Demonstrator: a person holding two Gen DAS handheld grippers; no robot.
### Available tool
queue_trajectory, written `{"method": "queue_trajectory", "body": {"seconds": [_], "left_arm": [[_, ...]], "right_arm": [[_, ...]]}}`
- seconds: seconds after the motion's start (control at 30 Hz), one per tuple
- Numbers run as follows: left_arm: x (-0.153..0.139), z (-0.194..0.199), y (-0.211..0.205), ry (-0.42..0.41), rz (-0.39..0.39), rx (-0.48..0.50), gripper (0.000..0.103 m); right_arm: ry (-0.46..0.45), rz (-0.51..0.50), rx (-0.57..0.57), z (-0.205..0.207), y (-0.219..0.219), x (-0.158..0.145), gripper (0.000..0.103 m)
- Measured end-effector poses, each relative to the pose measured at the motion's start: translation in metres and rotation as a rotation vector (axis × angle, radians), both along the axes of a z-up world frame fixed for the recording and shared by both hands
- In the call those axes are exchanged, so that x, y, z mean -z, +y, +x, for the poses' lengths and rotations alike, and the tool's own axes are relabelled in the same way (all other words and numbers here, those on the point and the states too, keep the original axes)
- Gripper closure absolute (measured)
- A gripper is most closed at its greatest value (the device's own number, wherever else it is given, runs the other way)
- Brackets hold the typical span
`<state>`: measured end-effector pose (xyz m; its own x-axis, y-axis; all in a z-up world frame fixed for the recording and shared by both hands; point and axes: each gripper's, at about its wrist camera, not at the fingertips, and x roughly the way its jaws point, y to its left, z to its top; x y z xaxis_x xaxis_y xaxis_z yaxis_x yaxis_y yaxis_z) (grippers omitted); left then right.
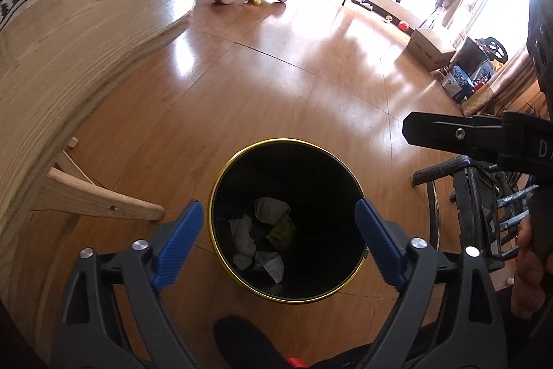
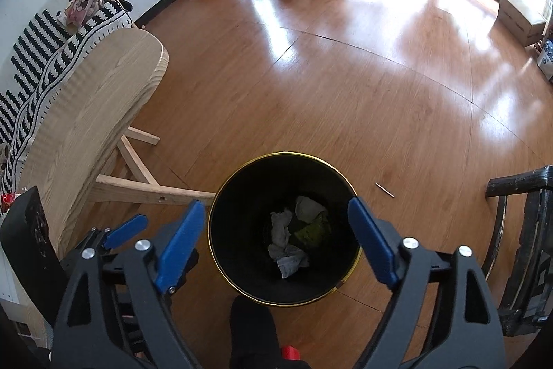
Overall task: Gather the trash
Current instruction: 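Carry tissue and snack packet to the bin and release both into it, then grasp the white cigarette box with the left tool while the right tool grasps the pill blister pack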
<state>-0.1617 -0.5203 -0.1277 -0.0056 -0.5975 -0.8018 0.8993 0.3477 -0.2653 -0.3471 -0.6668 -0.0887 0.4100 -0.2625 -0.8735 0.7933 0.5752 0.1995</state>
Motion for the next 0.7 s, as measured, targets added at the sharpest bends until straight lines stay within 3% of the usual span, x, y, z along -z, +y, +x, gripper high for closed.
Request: {"method": "queue_trajectory", "body": {"seconds": [0.33, 0.47, 0.7], "left_arm": [[-0.043, 0.034, 0.049, -0.049, -0.045, -0.100, 0.011], [-0.075, 0.073, 0.102, -0.085, -0.073, -0.228, 0.010], [-0.129, 0.153, 0.241, -0.149, -0.103, -0.549, 0.010]], "right_arm": [[-0.069, -0.071, -0.025, 0.015, 0.019, -0.025, 0.014], [-0.122, -0.088, -0.084, 0.039, 0.041, -0.039, 0.013], [-0.202, -0.056, -0.295, 0.123, 0.112, -0.057, 0.013]]}}
